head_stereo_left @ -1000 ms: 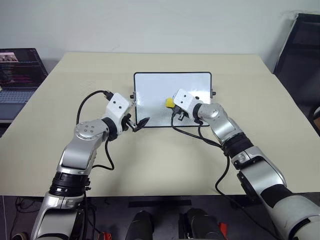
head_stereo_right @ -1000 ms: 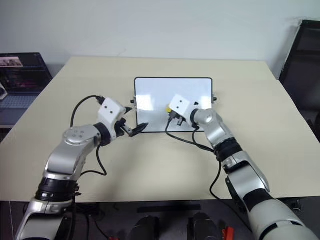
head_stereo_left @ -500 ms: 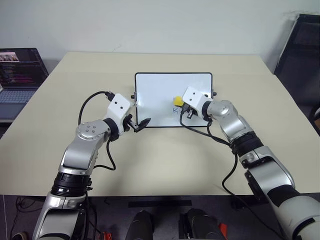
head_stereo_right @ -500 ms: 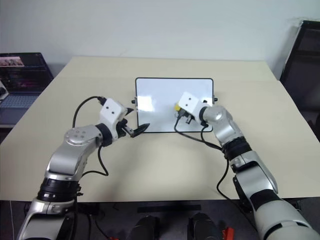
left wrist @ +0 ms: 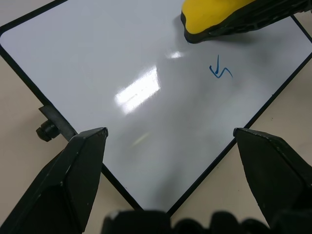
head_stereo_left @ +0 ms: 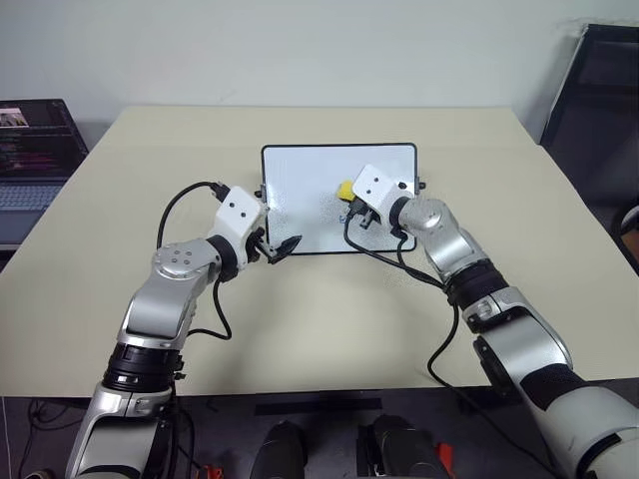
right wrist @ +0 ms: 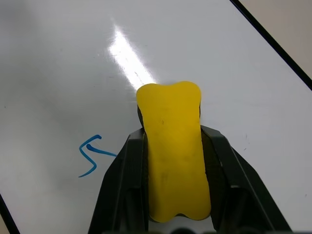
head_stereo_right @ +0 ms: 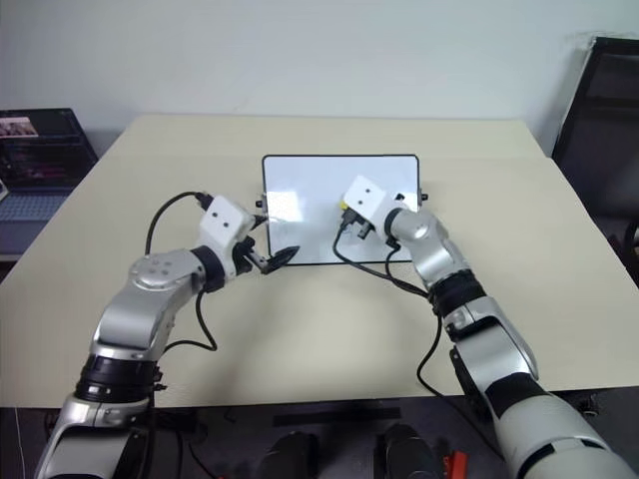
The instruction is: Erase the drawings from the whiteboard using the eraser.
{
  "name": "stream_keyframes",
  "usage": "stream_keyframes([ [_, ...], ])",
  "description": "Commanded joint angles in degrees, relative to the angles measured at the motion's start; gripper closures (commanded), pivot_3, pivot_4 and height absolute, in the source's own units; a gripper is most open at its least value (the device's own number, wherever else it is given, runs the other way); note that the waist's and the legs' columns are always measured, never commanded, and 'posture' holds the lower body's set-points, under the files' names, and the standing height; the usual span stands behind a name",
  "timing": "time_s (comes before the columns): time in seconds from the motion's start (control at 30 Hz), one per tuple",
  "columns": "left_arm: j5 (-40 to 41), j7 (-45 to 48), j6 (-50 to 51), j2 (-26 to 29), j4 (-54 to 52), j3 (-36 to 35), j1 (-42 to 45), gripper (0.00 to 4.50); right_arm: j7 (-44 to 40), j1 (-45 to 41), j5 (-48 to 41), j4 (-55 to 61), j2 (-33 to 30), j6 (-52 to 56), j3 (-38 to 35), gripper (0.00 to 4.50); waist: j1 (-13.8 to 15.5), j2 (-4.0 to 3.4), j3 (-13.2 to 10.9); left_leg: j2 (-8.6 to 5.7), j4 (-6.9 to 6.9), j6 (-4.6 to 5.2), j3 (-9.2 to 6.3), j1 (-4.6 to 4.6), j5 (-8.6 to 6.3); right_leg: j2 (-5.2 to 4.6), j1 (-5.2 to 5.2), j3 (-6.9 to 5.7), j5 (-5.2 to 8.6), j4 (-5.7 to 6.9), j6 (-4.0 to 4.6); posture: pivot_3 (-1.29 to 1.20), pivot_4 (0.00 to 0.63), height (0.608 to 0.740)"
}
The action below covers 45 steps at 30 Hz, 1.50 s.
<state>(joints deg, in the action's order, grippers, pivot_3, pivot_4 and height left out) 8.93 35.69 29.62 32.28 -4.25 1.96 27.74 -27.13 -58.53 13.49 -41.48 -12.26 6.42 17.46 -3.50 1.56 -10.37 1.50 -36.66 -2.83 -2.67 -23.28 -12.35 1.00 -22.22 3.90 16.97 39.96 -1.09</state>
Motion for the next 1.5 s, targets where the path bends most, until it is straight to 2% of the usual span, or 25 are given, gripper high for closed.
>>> stream_keyframes([
  [0.03, 0.2, 0.0, -0.6, 0.1, -2.4, -0.7, 0.8, 0.0, -0.3, -0.9, 0.5, -0.3, 0.6, 0.0, -0.1, 3.4, 0.0, 0.0, 0.0, 0.0, 0.01, 0.0, -0.01, 0.0, 0.0, 0.0, 0.0, 0.01, 0.0, 0.0, 0.0, 0.0, 0.15, 0.74],
  [0.23, 0.2, -0.1, -0.6, 0.0, -2.4, -0.7, 0.8, 0.0, -5.1, 1.3, 1.4, 1.7, 0.3, 1.5, 2.4, 3.4, -0.2, 0.0, 0.0, 0.0, 0.04, 0.0, 0.01, 0.02, 0.0, 0.01, 0.0, 0.02, 0.01, -0.01, -0.01, 0.0, 0.15, 0.74],
  [0.53, 0.1, -0.1, -1.0, -0.3, -2.0, -0.6, 0.6, 0.0, 2.0, -0.4, 2.4, 0.4, 0.4, -0.3, 0.0, 3.4, -0.1, 0.0, 0.0, -0.01, 0.12, 0.0, -0.02, 0.03, 0.0, 0.0, -0.03, 0.03, 0.01, -0.03, -0.01, 0.0, 0.15, 0.74],
  [0.73, 0.0, -0.5, -1.4, -0.3, -1.3, -1.3, 0.0, 0.0, 1.8, -0.4, -1.1, 1.8, -1.6, 1.6, -4.0, 3.4, 0.2, 0.0, 0.0, -0.03, 0.12, 0.0, -0.01, 0.02, 0.0, -0.01, -0.03, 0.04, 0.0, -0.04, -0.01, 0.0, 0.15, 0.74],
  [0.87, 0.3, -1.7, -1.2, -0.2, -0.8, -3.2, -1.8, 0.0, -1.9, 3.8, -8.5, 12.8, -1.4, 8.3, -9.8, 3.4, 0.4, 0.0, 0.0, -0.05, 0.14, 0.0, -0.08, -0.08, 0.0, -0.05, -0.03, 0.04, -0.03, -0.1, 0.06, 0.0, 0.15, 0.74],
  [1.0, 1.8, -1.8, 0.0, -0.2, -0.6, -5.5, -2.6, 0.0, -7.8, 11.2, -17.7, 32.8, -1.5, 19.2, -13.0, 3.4, 0.4, -0.02, 0.0, -0.04, 0.54, -0.01, -0.18, -0.16, -0.01, -0.06, -0.13, 0.01, -0.06, -0.39, 0.12, 0.0, 0.15, 0.74],
  [1.13, 3.9, -0.8, 0.0, -0.1, 0.1, -7.6, -3.2, 0.0, -10.2, 21.1, -23.8, 50.1, -4.7, 28.4, -15.0, 3.4, 0.7, -0.03, 0.0, 0.0, 0.66, -0.04, -0.3, -0.6, -0.03, -0.07, -0.46, -0.15, -0.01, -0.57, 0.19, 0.0, 0.15, 0.74],
  [1.33, 5.3, -0.9, -0.4, -0.4, -1.4, -8.6, -5.1, 0.0, -7.6, 33.4, -23.8, 58.7, -9.0, 27.5, -17.4, 3.4, 1.2, -0.01, 0.0, -0.05, 0.66, -0.05, -0.25, -0.65, -0.04, -0.11, -0.38, -0.17, -0.03, -0.87, 0.16, 0.0, 0.15, 0.74],
  [1.5, 6.2, -1.4, -0.2, -0.3, -2.9, -8.9, -5.9, 0.0, -7.6, 42.6, -25.6, 63.1, -10.1, 26.5, -17.3, 3.4, 1.4, -0.02, 0.0, -0.02, 0.67, -0.05, -0.16, -0.62, -0.04, -0.08, -0.34, -0.2, -0.02, -0.9, 0.16, 0.0, 0.15, 0.74],
])
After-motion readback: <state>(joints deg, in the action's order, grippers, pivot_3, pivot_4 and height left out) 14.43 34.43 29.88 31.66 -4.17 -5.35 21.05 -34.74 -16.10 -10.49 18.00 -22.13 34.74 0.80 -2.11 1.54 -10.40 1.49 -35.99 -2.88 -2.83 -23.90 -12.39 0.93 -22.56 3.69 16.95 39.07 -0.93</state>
